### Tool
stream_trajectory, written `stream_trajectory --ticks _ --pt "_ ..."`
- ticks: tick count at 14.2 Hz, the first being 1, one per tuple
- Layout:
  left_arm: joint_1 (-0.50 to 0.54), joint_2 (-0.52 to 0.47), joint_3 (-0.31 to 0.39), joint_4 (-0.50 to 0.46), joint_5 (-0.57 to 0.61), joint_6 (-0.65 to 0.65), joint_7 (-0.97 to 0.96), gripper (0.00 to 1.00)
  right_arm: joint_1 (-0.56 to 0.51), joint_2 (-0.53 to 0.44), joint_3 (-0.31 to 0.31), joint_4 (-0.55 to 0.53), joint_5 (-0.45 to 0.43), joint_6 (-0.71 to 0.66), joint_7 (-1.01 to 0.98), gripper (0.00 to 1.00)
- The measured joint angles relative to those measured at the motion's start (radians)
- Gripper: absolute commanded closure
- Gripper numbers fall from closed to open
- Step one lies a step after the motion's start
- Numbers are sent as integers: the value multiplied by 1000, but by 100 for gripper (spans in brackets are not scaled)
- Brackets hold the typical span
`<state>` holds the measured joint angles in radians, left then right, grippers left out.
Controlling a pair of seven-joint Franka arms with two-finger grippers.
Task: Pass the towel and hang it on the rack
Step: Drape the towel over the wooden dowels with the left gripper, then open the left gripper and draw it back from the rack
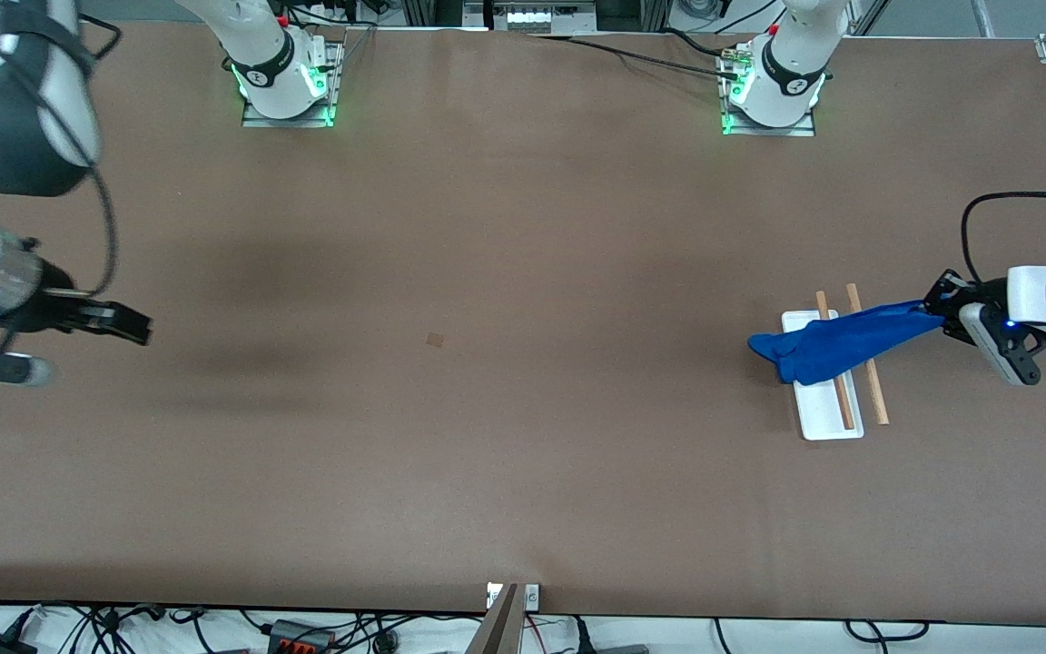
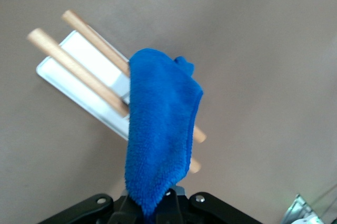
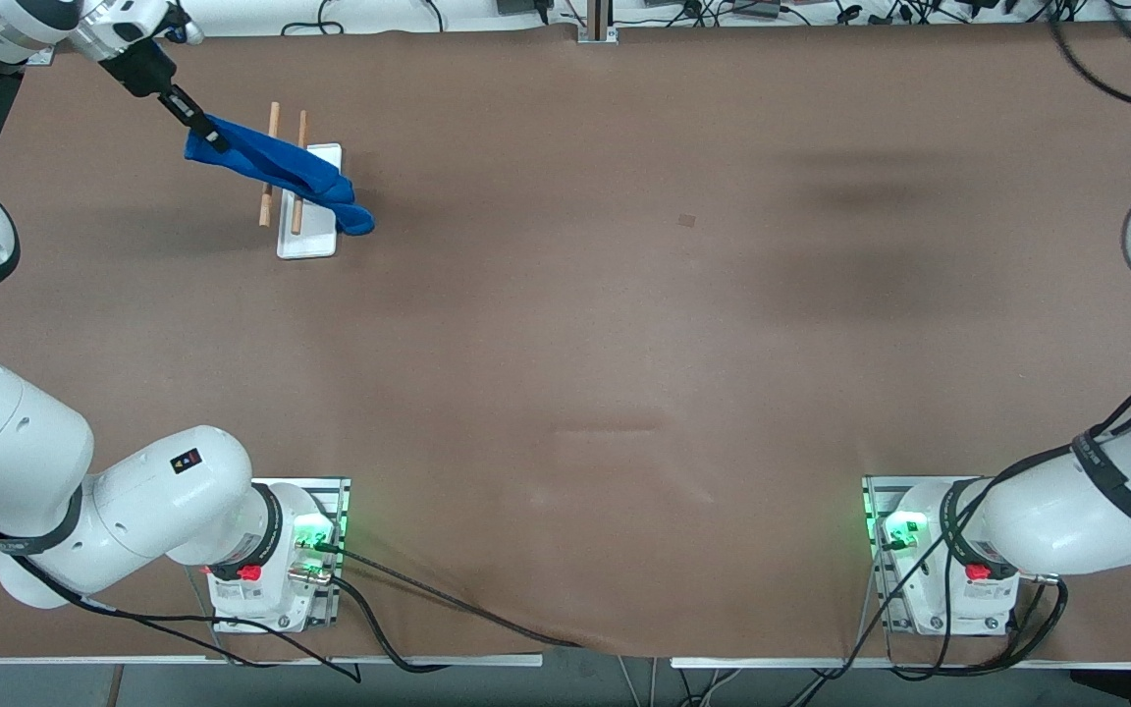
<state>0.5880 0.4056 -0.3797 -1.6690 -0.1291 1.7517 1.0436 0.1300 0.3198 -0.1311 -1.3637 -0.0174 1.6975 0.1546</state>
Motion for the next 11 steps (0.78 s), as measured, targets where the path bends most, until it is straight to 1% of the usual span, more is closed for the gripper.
stream_trajectory --ticks 2,3,5,7,9,11 --pt "25 45 0 22 14 2 37 99 -100 -26 64 0 0 -2 -17 0" --pt "36 67 0 26 17 12 54 99 -123 -36 77 0 0 -3 -26 0" --pt "55 108 1 29 19 51 81 99 -131 -52 79 0 0 -6 -78 0" --pt "64 141 0 31 19 73 89 99 -130 -57 63 0 0 -22 -130 0" --pt "65 169 0 32 19 95 91 99 -131 -57 45 0 0 -32 -152 0" --pt "69 194 0 33 19 123 117 99 -130 -64 42 0 0 -52 -153 0"
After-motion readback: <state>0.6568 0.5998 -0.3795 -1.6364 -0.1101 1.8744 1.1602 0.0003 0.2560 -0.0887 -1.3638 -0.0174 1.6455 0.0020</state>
